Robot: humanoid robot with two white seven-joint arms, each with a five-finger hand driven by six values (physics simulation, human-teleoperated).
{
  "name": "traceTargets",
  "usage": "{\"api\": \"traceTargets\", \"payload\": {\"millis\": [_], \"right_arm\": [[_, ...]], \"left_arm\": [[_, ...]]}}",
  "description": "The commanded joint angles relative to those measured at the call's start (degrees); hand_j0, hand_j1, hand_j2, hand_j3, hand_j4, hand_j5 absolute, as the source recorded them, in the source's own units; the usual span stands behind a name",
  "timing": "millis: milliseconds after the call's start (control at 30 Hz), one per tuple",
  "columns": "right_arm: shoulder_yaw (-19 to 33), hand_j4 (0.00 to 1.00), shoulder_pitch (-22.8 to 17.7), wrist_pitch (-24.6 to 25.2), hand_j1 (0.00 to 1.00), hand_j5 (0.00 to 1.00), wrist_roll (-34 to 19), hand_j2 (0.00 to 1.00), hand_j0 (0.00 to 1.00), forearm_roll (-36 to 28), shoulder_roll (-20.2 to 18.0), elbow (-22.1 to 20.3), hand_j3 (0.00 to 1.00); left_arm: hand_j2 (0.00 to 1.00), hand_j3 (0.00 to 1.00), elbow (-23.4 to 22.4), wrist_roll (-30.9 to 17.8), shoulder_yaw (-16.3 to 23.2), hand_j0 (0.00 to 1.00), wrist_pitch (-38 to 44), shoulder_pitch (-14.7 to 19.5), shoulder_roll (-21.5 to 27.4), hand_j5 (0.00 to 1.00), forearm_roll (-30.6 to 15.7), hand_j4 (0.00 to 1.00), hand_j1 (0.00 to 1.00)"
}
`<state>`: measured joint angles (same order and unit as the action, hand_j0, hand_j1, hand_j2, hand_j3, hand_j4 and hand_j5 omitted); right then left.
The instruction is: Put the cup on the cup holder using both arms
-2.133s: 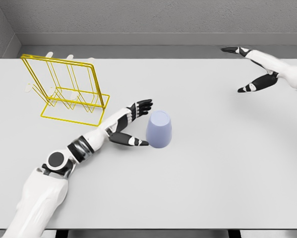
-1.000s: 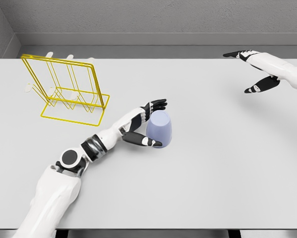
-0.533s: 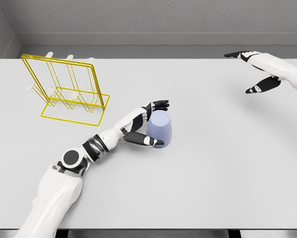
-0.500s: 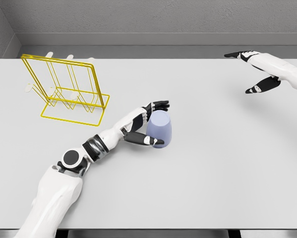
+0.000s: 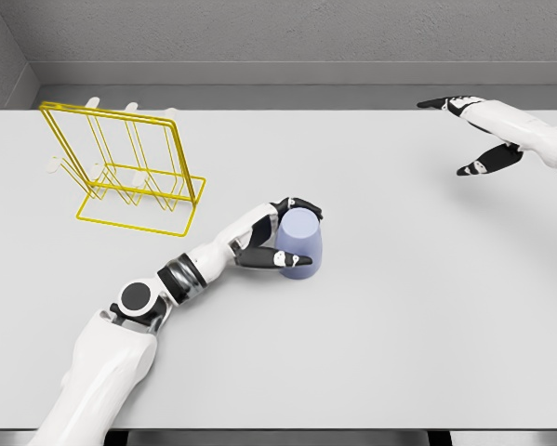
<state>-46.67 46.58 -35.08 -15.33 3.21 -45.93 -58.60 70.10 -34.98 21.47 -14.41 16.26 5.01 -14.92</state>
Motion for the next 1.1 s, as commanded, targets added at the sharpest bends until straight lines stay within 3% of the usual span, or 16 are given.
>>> {"api": "traceTargets", "payload": {"millis": [0,167,233,400,600,767,867,1000,1067], "right_arm": [[0.1,1.00,0.0,0.1,1.00,1.00,0.0,1.00,1.00,-0.4,0.1,0.0,1.00],[0.1,1.00,0.0,0.1,1.00,1.00,0.0,1.00,1.00,-0.4,0.1,0.0,1.00],[0.1,1.00,0.0,0.1,1.00,1.00,0.0,1.00,1.00,-0.4,0.1,0.0,1.00],[0.1,1.00,0.0,0.1,1.00,1.00,0.0,1.00,1.00,-0.4,0.1,0.0,1.00],[0.1,1.00,0.0,0.1,1.00,1.00,0.0,1.00,1.00,-0.4,-0.1,0.1,1.00],[0.0,1.00,0.0,0.1,1.00,1.00,0.0,1.00,1.00,-0.4,-0.1,0.1,1.00],[0.0,1.00,0.0,0.1,1.00,1.00,0.0,1.00,1.00,-0.4,-0.1,0.1,1.00],[0.0,1.00,0.0,0.1,1.00,1.00,0.0,1.00,1.00,-0.4,0.0,0.1,1.00],[0.0,1.00,0.0,0.1,1.00,1.00,0.0,1.00,1.00,-0.4,0.0,0.1,1.00]], "left_arm": [[0.39,0.39,0.2,0.0,0.0,0.39,0.0,0.0,0.1,0.39,-0.3,0.39,0.39],[0.33,0.33,1.8,0.0,-0.6,0.33,0.1,-0.6,0.4,0.33,-0.4,0.33,0.33],[0.32,0.32,5.6,0.0,-0.9,0.32,0.2,-1.3,0.7,0.32,-0.6,0.32,0.32],[0.31,0.31,16.0,0.0,-7.0,0.31,0.5,-6.2,1.1,0.31,-1.3,0.31,0.31],[0.30,0.30,29.0,0.0,-13.8,0.30,0.7,-13.2,6.9,0.30,-6.4,0.30,0.30],[0.30,0.30,30.1,0.0,-15.9,0.30,0.4,-15.6,14.2,0.30,-12.6,0.30,0.30],[0.30,0.30,30.2,0.0,-18.6,0.30,0.4,-15.6,17.2,0.30,-16.5,0.30,0.30],[0.30,0.30,30.2,0.0,-21.6,0.30,0.4,-15.4,25.4,0.30,-26.2,0.30,0.30],[0.30,0.30,30.2,0.0,-22.4,0.30,0.4,-14.4,26.5,0.30,-27.8,0.30,0.30]]}}
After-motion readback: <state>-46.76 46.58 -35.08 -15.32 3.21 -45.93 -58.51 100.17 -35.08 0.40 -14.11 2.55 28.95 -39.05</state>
